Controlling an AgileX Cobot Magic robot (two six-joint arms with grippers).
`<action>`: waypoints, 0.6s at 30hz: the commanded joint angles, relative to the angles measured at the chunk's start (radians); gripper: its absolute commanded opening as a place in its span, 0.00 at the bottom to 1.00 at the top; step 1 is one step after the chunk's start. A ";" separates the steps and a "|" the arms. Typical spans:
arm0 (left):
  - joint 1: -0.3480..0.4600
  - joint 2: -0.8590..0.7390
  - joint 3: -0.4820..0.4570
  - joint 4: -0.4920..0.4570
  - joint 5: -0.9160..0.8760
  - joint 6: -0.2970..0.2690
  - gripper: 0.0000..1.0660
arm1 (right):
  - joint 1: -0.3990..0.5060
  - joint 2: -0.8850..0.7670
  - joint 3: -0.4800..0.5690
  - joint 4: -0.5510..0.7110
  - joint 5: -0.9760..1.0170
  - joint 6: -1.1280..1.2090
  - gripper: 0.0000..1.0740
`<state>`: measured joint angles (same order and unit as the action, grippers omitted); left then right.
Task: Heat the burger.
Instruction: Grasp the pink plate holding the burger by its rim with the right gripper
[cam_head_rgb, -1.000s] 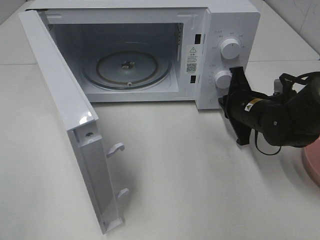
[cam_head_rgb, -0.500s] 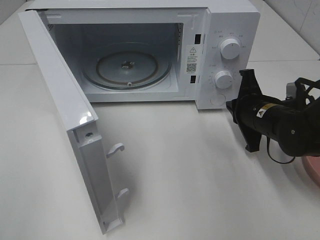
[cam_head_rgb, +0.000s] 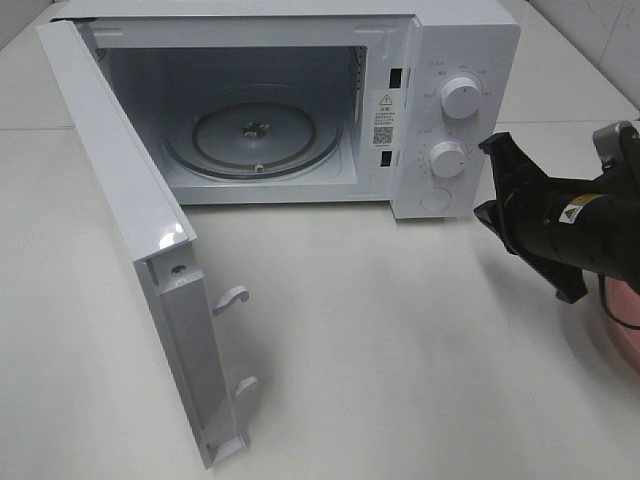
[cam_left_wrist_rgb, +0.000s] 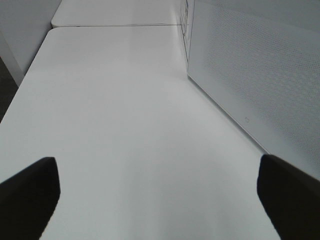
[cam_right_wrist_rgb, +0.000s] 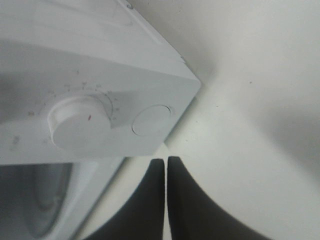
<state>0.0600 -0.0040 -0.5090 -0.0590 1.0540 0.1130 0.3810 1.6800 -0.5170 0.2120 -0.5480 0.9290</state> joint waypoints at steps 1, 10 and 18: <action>-0.006 -0.018 0.003 -0.004 -0.008 0.001 0.98 | -0.005 -0.045 0.003 0.032 0.103 -0.157 0.00; -0.006 -0.018 0.003 -0.004 -0.008 0.001 0.98 | -0.008 -0.219 -0.094 0.132 0.770 -0.978 0.01; -0.006 -0.018 0.003 -0.004 -0.008 0.001 0.98 | -0.008 -0.217 -0.134 0.053 0.896 -1.039 0.40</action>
<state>0.0600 -0.0040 -0.5090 -0.0590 1.0540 0.1130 0.3810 1.4700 -0.6430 0.2800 0.3290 -0.0910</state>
